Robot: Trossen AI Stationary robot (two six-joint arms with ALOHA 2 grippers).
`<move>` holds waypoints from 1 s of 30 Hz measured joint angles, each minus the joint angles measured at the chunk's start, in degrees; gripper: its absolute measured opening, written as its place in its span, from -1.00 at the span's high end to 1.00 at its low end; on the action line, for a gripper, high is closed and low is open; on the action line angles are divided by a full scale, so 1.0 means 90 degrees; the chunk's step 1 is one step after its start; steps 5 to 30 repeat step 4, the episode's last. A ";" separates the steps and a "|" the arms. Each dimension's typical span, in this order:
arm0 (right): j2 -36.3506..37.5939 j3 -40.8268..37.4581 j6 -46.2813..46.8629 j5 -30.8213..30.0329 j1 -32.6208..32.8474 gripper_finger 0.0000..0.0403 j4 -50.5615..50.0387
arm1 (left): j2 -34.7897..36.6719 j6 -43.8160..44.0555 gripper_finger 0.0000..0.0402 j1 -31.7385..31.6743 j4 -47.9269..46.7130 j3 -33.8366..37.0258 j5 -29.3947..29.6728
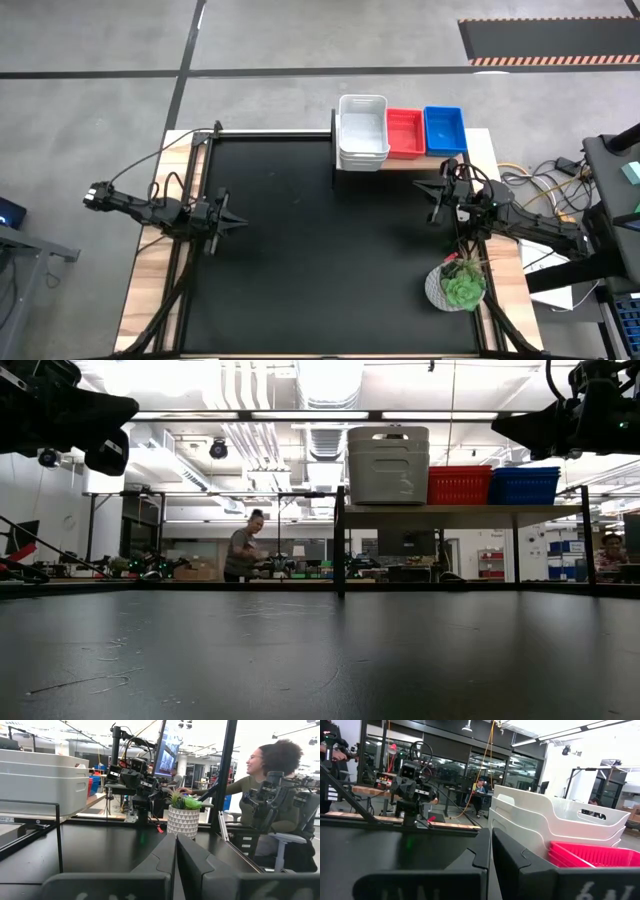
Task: Stack baskets on shelf by color
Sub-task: Return to Home Position
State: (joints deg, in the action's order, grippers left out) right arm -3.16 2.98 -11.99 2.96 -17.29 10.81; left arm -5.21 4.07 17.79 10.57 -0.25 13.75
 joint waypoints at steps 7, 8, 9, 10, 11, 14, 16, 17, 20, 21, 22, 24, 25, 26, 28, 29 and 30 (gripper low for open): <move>0.0000 0.0000 0.0000 0.0000 0.0000 0.95 0.0000 | 0.0000 -0.0001 1.00 -0.0001 -0.0002 0.0000 0.0000; 0.0000 0.0000 0.0000 0.0000 0.0000 0.95 0.0000 | 0.0000 -0.0001 1.00 -0.0001 -0.0002 0.0000 0.0000; 0.0000 0.0000 0.0000 0.0000 0.0000 0.95 0.0000 | 0.0000 -0.0001 1.00 -0.0001 -0.0002 0.0000 0.0000; 0.0000 0.0000 0.0000 0.0000 0.0000 0.95 0.0000 | 0.0000 -0.0001 1.00 -0.0001 -0.0002 0.0000 0.0000; 0.0000 0.0000 0.0000 0.0000 0.0000 0.95 0.0000 | 0.0000 -0.0001 1.00 -0.0001 -0.0002 0.0000 0.0000; 0.0000 0.0000 0.0000 0.0000 0.0000 0.95 0.0000 | 0.0000 -0.0001 1.00 -0.0001 -0.0002 0.0000 0.0000; 0.0000 0.0000 0.0000 0.0000 0.0000 0.95 0.0000 | 0.0000 -0.0001 1.00 -0.0001 -0.0002 0.0000 0.0000; 0.0000 0.0000 0.0000 0.0000 0.0000 0.95 0.0000 | 0.0000 -0.0001 1.00 -0.0001 -0.0002 0.0000 0.0000; 0.0000 0.0000 0.0000 0.0000 0.0000 0.95 0.0000 | 0.0000 -0.0001 1.00 -0.0001 -0.0002 0.0000 0.0000; 0.0000 0.0000 0.0000 0.0000 0.0000 0.95 0.0000 | 0.0000 -0.0001 1.00 -0.0001 -0.0002 0.0000 0.0000; 0.0000 0.0000 0.0000 0.0000 0.0000 0.95 0.0000 | 0.0000 -0.0001 1.00 -0.0001 -0.0002 0.0000 0.0000; 0.0000 0.0000 0.0000 0.0000 0.0000 0.95 0.0000 | 0.0000 -0.0001 1.00 -0.0001 -0.0002 0.0000 0.0000; 0.0000 0.0000 0.0000 0.0000 0.0000 0.95 0.0000 | 0.0000 -0.0001 1.00 -0.0001 -0.0002 0.0000 0.0000; 0.0000 0.0000 0.0000 0.0000 0.0000 0.95 0.0000 | 0.0000 -0.0001 1.00 -0.0001 -0.0002 0.0000 0.0000; 0.0000 0.0000 0.0000 0.0000 0.0000 0.95 0.0000 | 0.0000 -0.0001 1.00 -0.0001 -0.0002 0.0000 0.0000; 0.0000 0.0000 0.0000 0.0000 0.0000 0.95 0.0000 | 0.0000 -0.0001 1.00 -0.0001 -0.0002 0.0000 0.0000; 0.0000 0.0000 0.0000 0.0000 0.0000 0.95 0.0000 | 0.0000 -0.0001 1.00 -0.0001 -0.0002 0.0000 0.0000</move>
